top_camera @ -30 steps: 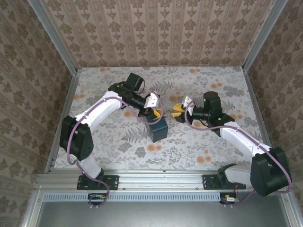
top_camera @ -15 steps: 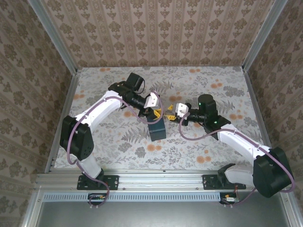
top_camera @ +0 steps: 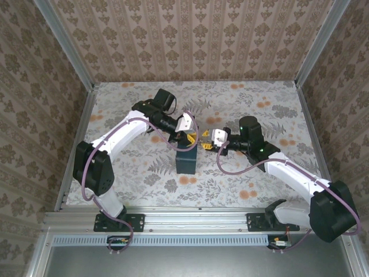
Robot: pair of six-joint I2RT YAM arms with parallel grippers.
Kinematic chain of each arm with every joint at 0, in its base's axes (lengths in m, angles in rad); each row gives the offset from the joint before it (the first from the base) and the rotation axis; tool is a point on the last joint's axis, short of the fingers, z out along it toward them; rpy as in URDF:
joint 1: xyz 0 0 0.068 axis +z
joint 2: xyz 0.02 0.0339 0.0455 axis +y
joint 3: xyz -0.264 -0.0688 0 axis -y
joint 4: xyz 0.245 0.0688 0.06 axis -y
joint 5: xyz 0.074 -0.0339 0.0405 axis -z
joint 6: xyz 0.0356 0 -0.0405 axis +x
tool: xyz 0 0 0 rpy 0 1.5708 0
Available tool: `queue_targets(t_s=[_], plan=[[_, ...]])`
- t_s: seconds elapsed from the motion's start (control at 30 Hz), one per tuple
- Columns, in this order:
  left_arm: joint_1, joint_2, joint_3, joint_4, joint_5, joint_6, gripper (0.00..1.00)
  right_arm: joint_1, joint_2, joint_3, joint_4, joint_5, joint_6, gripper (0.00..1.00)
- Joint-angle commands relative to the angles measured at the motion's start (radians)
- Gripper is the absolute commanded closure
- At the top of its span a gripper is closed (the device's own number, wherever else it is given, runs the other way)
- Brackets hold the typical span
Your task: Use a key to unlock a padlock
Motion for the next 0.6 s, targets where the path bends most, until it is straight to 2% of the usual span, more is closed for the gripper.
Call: queue_targets(t_s=[0.0, 0.57], plan=[[0.005, -0.003, 0.042, -0.005, 0.068, 0.023, 1.00, 0.012, 0.014, 0.039, -0.007, 0.023, -0.030, 0.67], [0.002, 0.007, 0.050, -0.006, 0.073, 0.019, 1.00, 0.021, 0.012, 0.065, -0.066, 0.010, -0.045, 0.76]])
